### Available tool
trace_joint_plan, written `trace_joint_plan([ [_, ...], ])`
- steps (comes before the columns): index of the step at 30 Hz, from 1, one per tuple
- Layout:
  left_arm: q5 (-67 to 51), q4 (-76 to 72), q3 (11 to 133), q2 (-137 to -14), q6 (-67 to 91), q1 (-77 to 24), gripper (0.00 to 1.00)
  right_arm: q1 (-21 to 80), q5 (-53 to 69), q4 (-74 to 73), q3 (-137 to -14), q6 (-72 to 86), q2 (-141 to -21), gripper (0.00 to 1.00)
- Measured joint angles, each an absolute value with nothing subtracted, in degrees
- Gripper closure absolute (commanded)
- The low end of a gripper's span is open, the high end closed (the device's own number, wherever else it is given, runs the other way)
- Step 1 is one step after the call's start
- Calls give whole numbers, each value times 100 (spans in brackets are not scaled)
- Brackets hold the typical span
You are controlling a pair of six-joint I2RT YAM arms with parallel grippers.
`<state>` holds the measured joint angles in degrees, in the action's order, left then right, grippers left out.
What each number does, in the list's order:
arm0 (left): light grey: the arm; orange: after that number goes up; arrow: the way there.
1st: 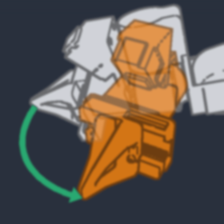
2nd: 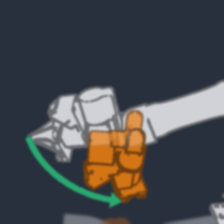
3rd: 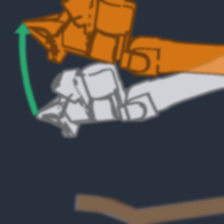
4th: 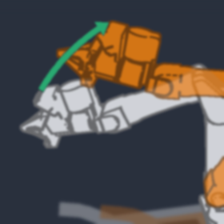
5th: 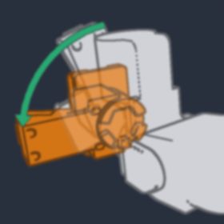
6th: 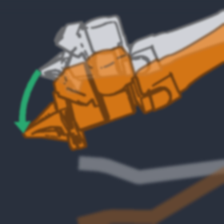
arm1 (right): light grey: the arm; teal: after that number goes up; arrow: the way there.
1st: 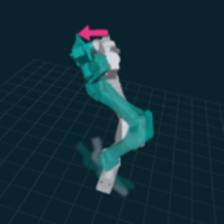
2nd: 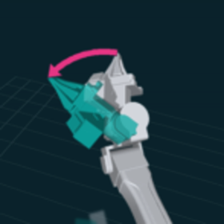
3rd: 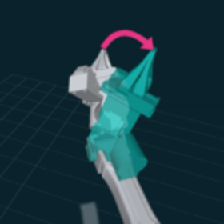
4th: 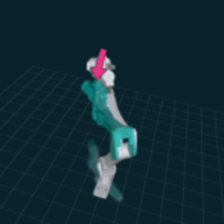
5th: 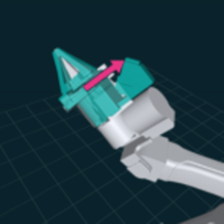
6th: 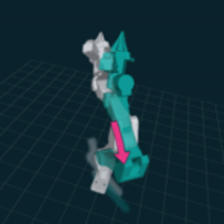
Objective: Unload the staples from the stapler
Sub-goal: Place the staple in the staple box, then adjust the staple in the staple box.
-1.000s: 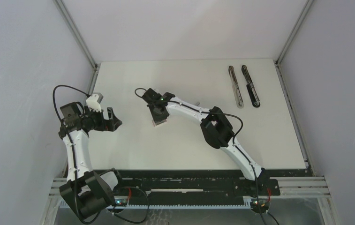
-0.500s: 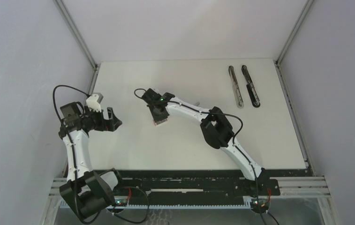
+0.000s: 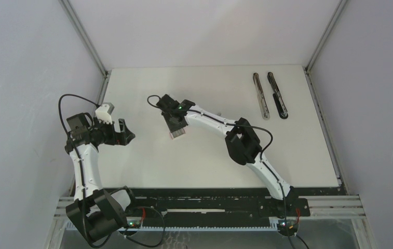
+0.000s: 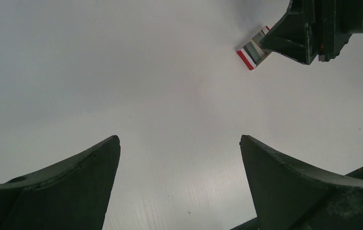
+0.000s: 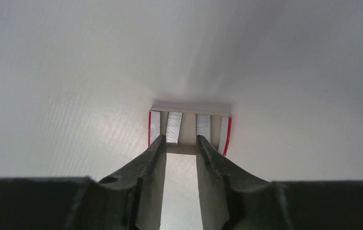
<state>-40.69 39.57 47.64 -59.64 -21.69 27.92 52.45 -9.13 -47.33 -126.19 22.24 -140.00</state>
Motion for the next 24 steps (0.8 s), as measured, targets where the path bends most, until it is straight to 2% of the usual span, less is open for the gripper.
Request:
trace_joint_plan([
  [6,-4069,3957,4764,-5964,-2169,2792,0,5207,-1074,-4727,-12621,2088,-13778,47],
  [15,-4069,3957,4764,-5964,-2169,2792,0,4993,-1116,-4685,-12558,2053,-13745,42],
  [24,-4069,3957,4764,-5964,-2169,2792,0,4781,-668,-4644,-12403,2075,-13747,37],
])
